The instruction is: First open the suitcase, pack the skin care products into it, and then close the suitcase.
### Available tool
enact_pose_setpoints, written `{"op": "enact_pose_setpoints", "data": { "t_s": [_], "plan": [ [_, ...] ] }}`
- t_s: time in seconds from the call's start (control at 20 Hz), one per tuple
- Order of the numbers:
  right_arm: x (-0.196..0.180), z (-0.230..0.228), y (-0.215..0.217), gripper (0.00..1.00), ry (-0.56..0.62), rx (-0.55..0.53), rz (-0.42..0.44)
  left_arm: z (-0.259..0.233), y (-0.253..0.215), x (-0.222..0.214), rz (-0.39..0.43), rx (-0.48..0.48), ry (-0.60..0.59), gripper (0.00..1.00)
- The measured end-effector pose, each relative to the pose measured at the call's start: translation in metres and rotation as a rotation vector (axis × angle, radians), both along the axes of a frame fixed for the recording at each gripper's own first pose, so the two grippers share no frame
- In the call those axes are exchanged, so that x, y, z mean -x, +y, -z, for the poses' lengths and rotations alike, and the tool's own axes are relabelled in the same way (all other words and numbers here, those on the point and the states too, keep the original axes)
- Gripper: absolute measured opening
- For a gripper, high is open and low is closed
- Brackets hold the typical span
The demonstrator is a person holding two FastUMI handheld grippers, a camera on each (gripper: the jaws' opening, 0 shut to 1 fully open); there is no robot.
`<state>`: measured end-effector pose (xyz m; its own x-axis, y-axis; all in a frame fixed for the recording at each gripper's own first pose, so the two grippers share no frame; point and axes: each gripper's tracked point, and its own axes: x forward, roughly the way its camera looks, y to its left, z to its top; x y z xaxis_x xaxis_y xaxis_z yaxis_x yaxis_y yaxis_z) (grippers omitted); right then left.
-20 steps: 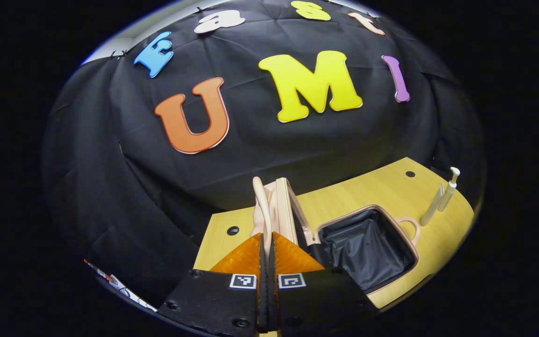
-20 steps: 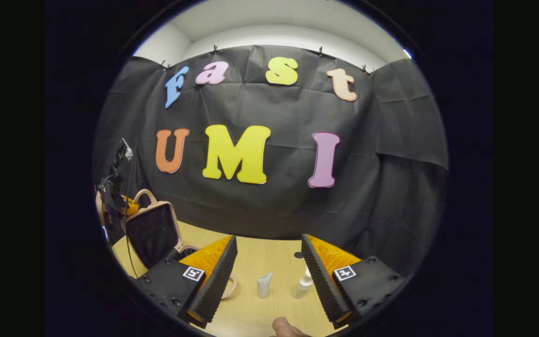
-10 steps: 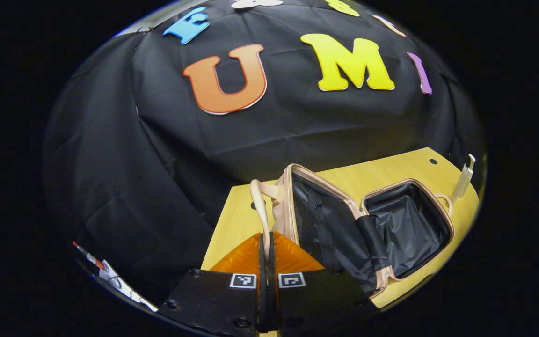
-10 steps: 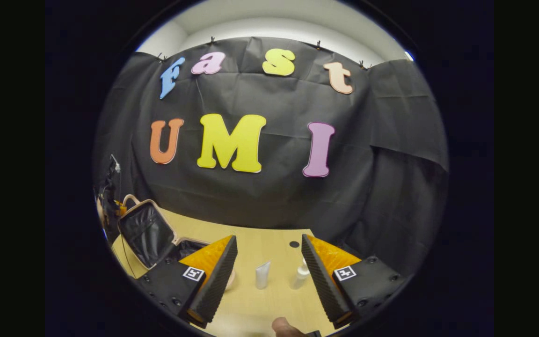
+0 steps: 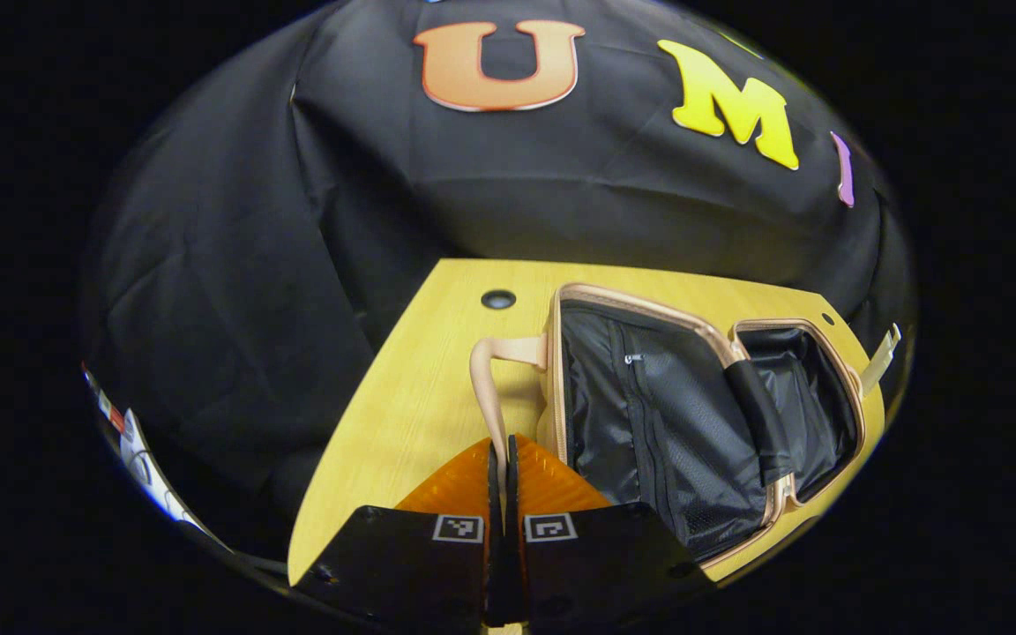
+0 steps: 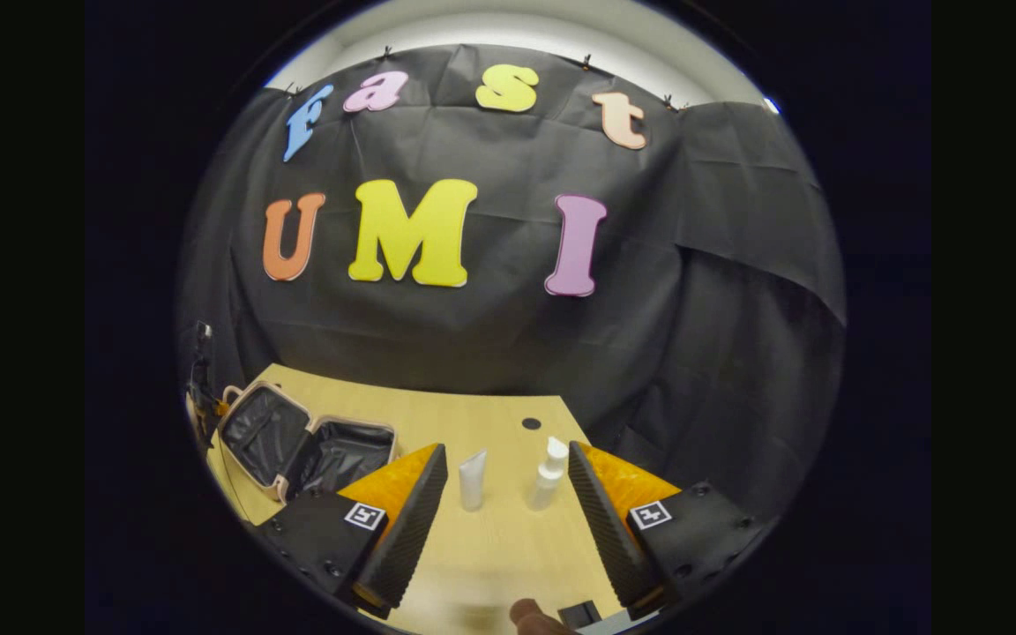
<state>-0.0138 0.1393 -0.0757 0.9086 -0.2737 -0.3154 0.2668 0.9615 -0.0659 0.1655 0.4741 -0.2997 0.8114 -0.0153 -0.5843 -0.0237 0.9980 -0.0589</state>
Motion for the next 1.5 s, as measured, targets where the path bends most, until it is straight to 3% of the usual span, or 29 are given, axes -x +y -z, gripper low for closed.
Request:
{"op": "enact_pose_setpoints", "data": {
  "t_s": [0.35,0.55,0.75,0.8,0.85,0.95,1.05,1.3,1.5],
  "plan": [
    [0.006,0.022,-0.002,0.82,0.057,-0.031,0.015,0.034,0.003,-0.003,-0.035,0.141,0.037,0.06],
    [0.008,0.034,-0.008,0.82,0.093,-0.024,0.011,0.040,0.010,-0.003,-0.095,0.215,0.029,0.21],
    [0.001,0.037,-0.008,0.82,0.108,-0.019,-0.016,0.038,0.022,0.004,-0.177,0.194,0.034,0.41],
    [-0.002,0.035,-0.007,0.82,0.101,-0.015,-0.029,0.034,0.021,0.009,-0.185,0.184,0.032,0.67],
    [-0.007,0.033,-0.005,0.81,0.093,-0.005,-0.047,0.028,0.024,0.013,-0.201,0.168,0.027,0.57],
    [-0.015,0.033,-0.002,0.82,0.077,0.028,-0.094,0.011,0.021,0.022,-0.214,0.139,0.020,0.87],
    [-0.026,0.035,0.001,0.82,0.062,0.040,-0.154,-0.011,0.013,0.033,-0.205,0.107,-0.005,0.98],
    [-0.052,0.033,-0.002,0.82,0.020,0.024,-0.275,-0.067,-0.047,0.066,-0.152,0.057,-0.060,0.99],
    [-0.065,0.035,-0.018,0.82,0.016,-0.014,-0.325,-0.092,-0.120,0.085,-0.072,0.017,-0.079,0.99]
  ]
}}
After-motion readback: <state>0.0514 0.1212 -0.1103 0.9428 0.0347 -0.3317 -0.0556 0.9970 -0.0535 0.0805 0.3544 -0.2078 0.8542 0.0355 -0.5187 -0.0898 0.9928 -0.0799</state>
